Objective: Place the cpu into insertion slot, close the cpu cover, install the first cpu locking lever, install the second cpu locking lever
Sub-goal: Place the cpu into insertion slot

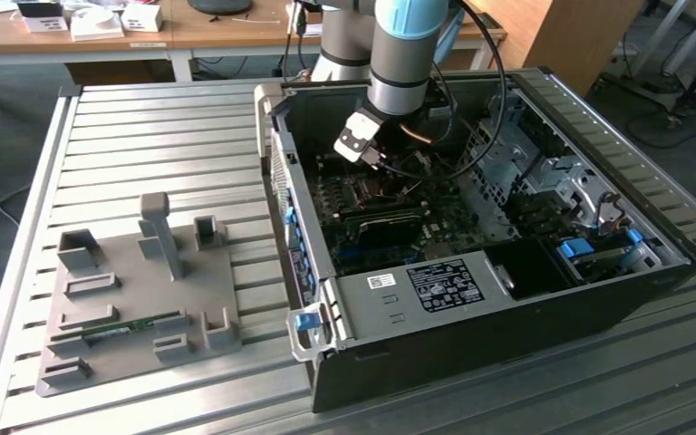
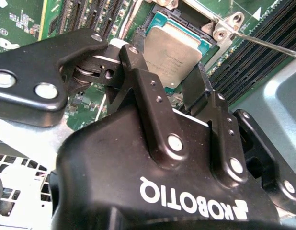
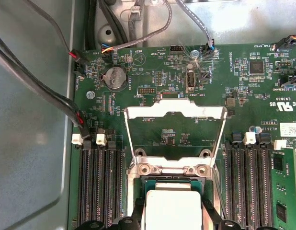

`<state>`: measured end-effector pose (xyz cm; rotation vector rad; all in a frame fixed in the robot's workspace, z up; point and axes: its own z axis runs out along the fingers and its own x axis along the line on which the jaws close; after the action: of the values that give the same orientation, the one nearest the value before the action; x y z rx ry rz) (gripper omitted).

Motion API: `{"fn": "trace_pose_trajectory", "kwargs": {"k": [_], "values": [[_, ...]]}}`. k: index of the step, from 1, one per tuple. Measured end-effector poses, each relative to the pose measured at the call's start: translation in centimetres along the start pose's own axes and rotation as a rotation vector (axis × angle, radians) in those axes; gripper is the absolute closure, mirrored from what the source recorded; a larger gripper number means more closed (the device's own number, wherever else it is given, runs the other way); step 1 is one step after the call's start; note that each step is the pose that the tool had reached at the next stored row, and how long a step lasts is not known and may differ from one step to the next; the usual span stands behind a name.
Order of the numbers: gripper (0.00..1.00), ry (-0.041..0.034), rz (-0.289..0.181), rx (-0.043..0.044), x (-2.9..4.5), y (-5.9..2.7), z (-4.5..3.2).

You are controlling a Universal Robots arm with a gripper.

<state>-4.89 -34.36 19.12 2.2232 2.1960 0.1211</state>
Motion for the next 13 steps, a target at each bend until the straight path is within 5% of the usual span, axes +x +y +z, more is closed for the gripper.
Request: {"fn": "trace_pose_trajectory", "kwargs": {"k": [13], "values": [[0.46,-0.0001,0.0,0.0,0.0,-0.01,0.06]]}}
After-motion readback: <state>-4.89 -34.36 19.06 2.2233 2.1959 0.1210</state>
